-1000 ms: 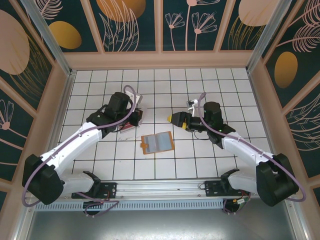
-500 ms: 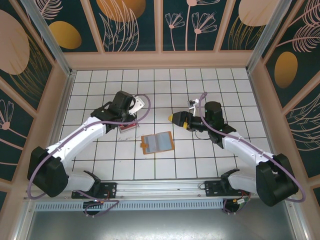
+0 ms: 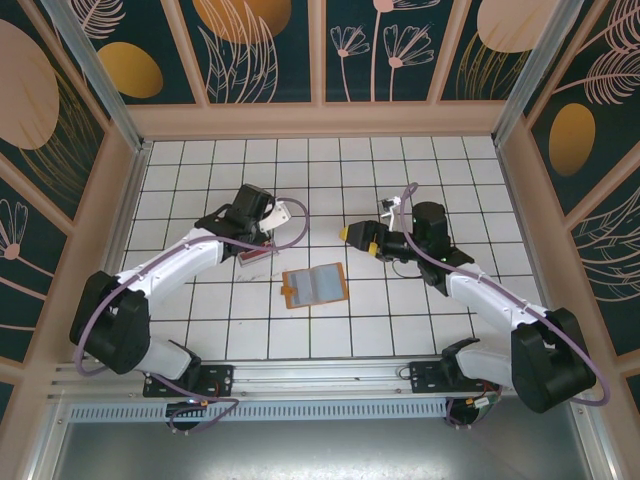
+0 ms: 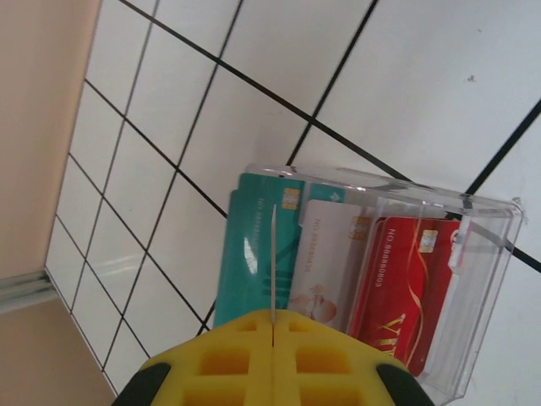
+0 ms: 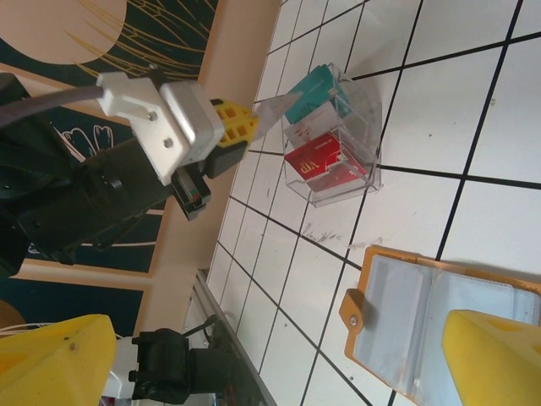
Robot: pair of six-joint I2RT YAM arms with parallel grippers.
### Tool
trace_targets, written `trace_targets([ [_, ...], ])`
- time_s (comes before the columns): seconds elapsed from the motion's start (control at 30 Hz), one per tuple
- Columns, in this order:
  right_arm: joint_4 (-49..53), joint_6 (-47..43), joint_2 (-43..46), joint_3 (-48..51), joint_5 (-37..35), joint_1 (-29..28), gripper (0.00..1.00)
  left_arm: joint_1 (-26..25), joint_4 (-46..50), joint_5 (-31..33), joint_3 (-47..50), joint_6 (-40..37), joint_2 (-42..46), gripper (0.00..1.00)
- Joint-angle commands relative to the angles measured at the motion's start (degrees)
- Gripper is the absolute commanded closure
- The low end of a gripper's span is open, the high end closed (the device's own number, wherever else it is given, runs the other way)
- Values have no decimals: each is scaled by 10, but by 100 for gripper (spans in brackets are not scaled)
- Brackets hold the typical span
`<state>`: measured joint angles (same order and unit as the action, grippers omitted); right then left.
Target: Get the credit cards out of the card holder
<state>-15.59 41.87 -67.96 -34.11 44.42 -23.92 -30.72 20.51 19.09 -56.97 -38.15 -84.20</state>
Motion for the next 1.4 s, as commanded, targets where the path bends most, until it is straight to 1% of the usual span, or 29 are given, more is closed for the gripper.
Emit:
trace_targets([
  [0.0,-8,-7,3,3,0,8,1,2,-14,-27,9,0,-7,100],
  [0.2,-13,-6,-8,2,4,12,1,2,-32,-17,42,-9,-19,100],
  [0.4,-15,-5,-14,0,7,14,1,4,-46,-18,49,-10,-30,100],
  [0.57,-18,-5,-16,0,8,16,1,6,-58,-5,48,-11,-32,100],
  [0.63,-18,-4,-18,0,8,16,1,10,-67,2,49,-13,-31,96],
  [0.67,-19,-3,-19,0,8,17,1,13,-72,4,48,-14,-30,89],
  [0.7,-20,-2,-19,0,8,17,1,16,-84,9,50,-15,-29,64],
  [0.73,-21,-1,-20,1,8,17,1,17,-92,16,51,-15,-29,51],
  [0.8,-24,0,-23,0,10,17,1,20,-95,19,47,-15,-29,49],
  [0.87,-26,1,-23,0,11,17,1,23,-102,22,44,-16,-31,50],
  [1.0,-25,1,-23,0,12,17,1,23,-109,27,44,-16,-31,50],
  [1.13,-24,0,-23,1,11,17,1,24,-116,19,30,8,-22,48],
  [1.2,-19,-2,-25,2,7,16,1,24,-114,6,16,29,-17,41],
  [1.23,-12,-5,-26,1,2,17,1,24,-113,-1,16,44,-15,33],
  [1.3,4,-16,-26,-1,-9,15,1,24,-114,-1,-16,84,-11,10],
  [1.37,35,-36,-29,-7,-29,9,2,24,-106,-1,-37,128,-8,9],
])
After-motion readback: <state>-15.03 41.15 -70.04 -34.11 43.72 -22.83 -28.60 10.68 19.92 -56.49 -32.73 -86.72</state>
